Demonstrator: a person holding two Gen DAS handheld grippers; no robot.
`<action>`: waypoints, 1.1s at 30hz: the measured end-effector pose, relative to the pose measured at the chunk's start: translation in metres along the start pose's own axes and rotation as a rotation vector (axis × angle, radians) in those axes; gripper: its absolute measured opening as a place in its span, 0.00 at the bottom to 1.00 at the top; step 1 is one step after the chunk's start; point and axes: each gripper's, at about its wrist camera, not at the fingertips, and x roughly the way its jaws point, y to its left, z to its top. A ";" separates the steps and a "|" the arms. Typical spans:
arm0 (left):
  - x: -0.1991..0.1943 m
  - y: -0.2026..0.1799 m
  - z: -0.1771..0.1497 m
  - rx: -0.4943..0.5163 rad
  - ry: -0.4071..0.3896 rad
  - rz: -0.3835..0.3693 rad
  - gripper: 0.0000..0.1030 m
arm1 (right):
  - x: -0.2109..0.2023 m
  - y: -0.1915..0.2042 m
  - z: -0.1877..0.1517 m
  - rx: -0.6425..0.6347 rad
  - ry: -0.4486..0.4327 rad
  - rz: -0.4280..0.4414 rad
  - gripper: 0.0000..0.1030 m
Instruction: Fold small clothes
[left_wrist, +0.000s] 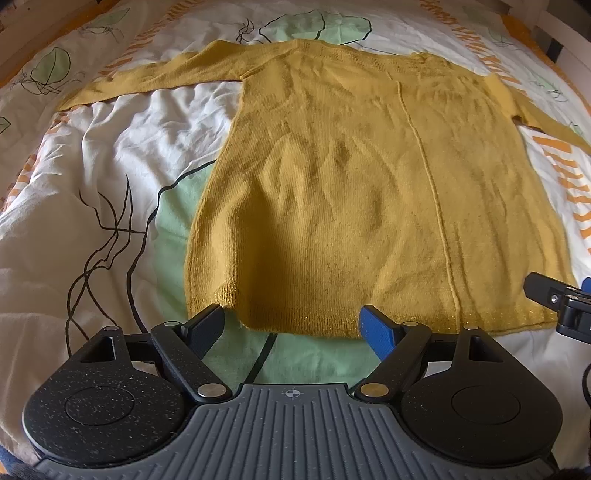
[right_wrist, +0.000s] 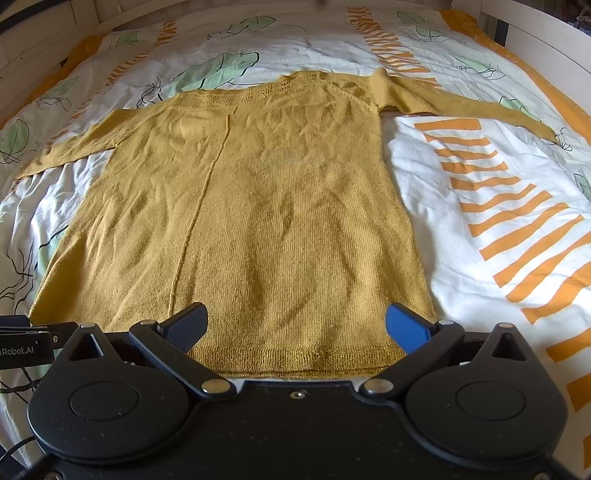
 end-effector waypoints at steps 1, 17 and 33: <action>0.000 0.000 0.000 -0.002 0.003 -0.001 0.77 | 0.000 0.000 0.000 0.001 0.001 0.001 0.99; 0.001 0.001 0.001 -0.004 -0.003 -0.003 0.77 | 0.004 0.003 0.000 0.003 0.009 0.011 0.99; 0.002 0.003 0.004 -0.013 -0.013 -0.021 0.77 | 0.009 0.004 0.004 0.006 0.012 0.019 0.99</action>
